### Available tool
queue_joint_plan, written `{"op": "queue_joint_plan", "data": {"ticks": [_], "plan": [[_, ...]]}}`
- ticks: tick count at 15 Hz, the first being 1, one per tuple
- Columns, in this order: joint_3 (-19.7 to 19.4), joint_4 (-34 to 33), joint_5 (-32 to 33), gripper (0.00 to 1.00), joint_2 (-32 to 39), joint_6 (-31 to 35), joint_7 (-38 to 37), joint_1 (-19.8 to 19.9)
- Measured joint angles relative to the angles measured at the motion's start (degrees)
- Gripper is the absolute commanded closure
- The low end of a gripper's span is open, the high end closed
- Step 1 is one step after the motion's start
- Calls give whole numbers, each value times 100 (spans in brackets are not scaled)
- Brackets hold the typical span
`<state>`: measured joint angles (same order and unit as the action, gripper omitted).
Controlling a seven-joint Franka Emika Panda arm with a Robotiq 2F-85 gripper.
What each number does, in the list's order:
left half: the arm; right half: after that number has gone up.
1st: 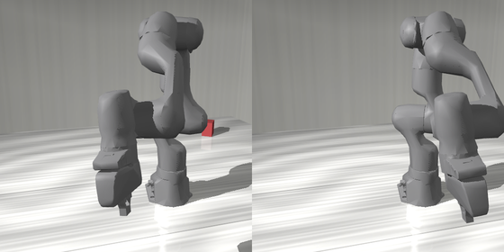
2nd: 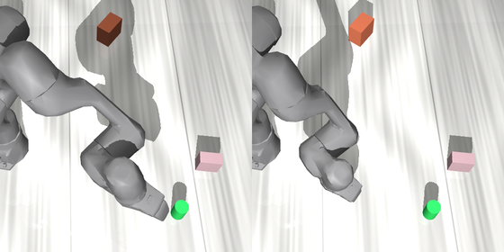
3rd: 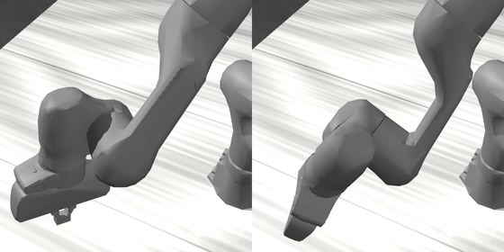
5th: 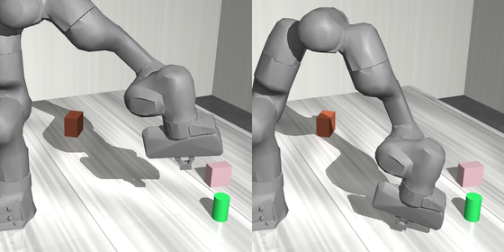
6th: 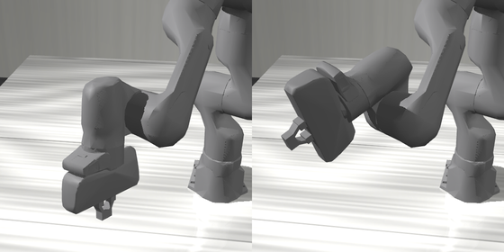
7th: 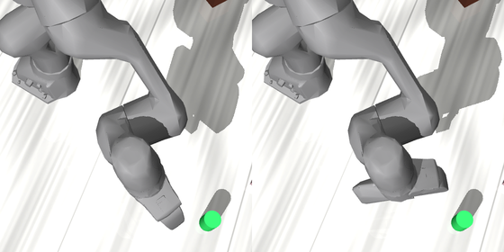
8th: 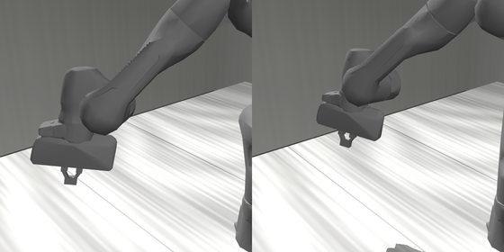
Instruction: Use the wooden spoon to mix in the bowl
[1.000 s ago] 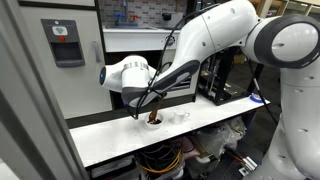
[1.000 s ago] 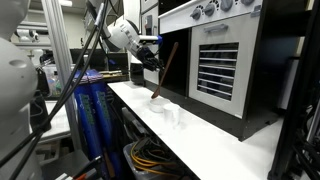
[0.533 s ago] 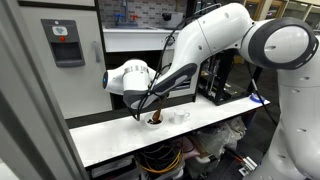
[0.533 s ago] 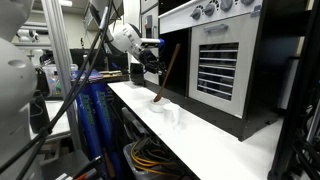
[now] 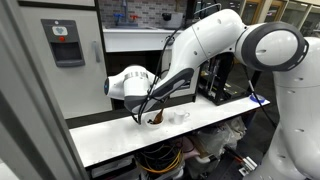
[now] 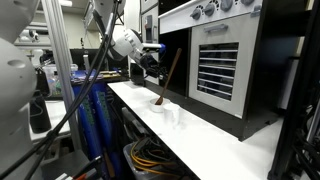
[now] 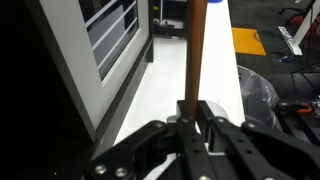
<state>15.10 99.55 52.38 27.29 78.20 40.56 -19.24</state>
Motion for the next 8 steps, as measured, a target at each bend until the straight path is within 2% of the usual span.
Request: {"op": "queue_joint_plan", "data": {"ticks": [8], "plan": [[-2, 0, 421, 97, 179, 0, -23, -2]]}}
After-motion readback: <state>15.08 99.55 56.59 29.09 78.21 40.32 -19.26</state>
